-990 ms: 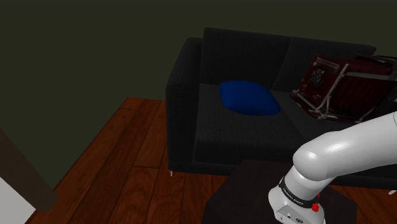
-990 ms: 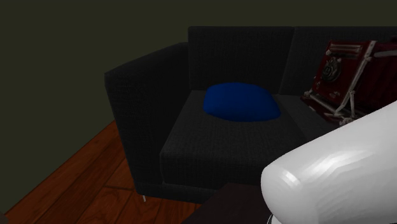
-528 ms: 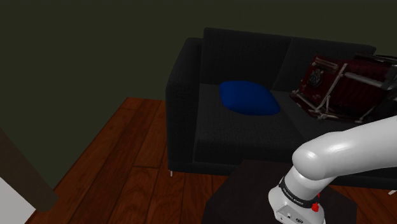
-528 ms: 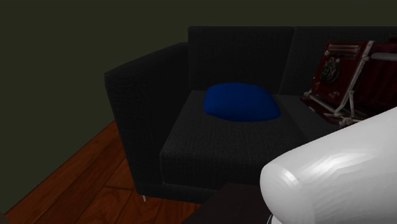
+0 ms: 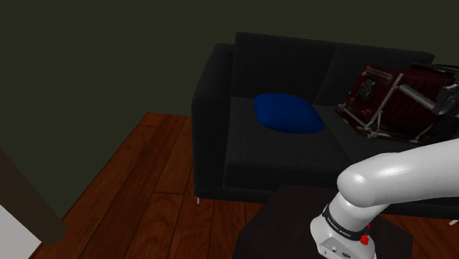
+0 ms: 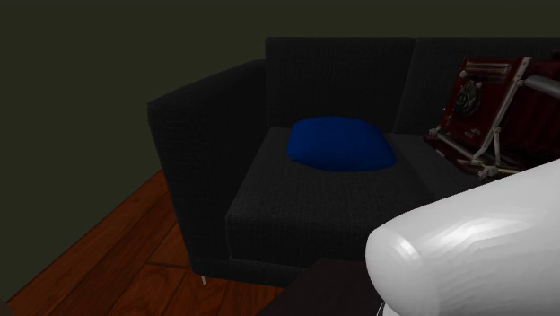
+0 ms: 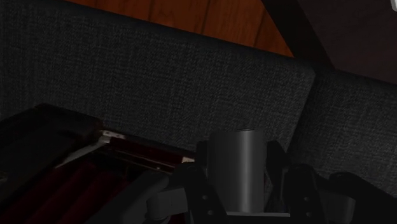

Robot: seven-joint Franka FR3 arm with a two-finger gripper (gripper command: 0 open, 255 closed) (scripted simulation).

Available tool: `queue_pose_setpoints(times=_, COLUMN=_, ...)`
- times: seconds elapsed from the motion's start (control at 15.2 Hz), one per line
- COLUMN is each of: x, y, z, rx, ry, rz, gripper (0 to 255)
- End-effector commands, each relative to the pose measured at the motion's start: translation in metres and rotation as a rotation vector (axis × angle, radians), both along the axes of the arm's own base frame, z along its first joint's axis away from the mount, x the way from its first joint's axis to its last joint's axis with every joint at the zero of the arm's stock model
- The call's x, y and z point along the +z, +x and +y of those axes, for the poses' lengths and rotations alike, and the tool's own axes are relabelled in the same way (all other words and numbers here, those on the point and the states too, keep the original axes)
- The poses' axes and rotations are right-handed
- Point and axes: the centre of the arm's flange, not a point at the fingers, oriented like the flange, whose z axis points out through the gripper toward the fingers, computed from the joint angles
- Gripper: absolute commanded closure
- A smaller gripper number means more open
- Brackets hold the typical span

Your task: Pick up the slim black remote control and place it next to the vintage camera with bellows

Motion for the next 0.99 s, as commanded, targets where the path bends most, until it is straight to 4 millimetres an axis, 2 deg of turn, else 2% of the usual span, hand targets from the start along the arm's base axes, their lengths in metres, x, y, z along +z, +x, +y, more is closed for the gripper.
queue_pose_setpoints(times=0.0, x=-0.01, y=0.003, z=-0.002, rx=0.005, ry=-0.006, rz=-0.002, gripper=255)
queue_pose_setpoints(times=0.92, x=-0.084, y=0.003, z=-0.002, rx=0.005, ry=-0.006, rz=-0.002, gripper=255)
